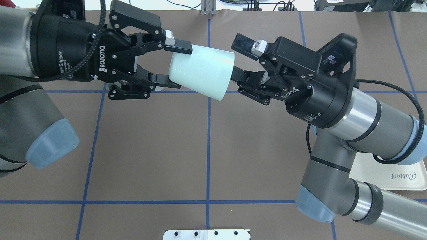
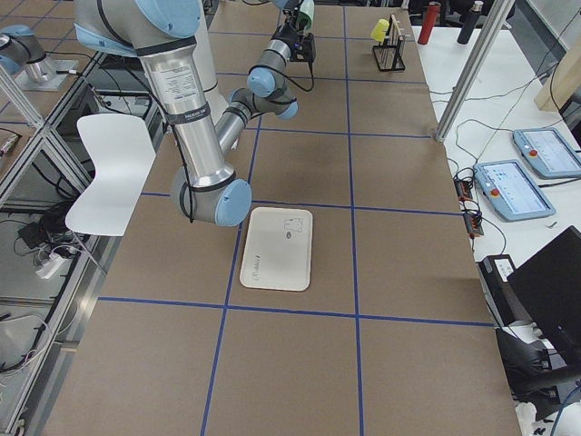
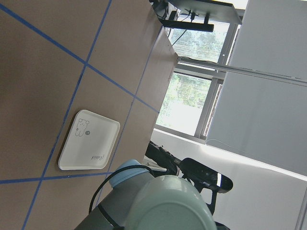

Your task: Left arm grabs green cup and hands to right arm on tray

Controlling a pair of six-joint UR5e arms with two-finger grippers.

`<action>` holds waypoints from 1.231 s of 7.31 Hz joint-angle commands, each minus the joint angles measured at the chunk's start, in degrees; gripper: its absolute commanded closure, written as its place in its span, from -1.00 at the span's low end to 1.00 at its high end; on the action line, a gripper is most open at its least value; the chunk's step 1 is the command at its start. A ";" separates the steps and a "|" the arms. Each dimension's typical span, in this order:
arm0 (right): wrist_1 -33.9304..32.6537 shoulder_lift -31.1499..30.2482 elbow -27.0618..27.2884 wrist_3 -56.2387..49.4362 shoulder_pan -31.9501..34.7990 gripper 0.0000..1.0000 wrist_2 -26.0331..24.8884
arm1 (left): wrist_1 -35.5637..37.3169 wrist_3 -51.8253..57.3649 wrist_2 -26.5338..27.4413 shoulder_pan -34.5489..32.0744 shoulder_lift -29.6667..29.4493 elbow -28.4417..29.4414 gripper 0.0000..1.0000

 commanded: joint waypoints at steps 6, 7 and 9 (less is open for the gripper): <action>-0.02 -0.12 -0.11 0.00 -0.44 0.05 -0.15 | 0.09 0.09 0.09 0.64 -0.07 -0.53 0.99; -0.02 -0.20 -0.11 0.00 -0.53 0.21 -0.15 | 0.09 0.09 0.09 0.64 -0.16 -0.53 0.75; -0.02 -0.47 -0.11 0.00 -0.53 1.00 -0.07 | 0.09 0.35 0.17 0.73 -0.77 -0.88 -0.99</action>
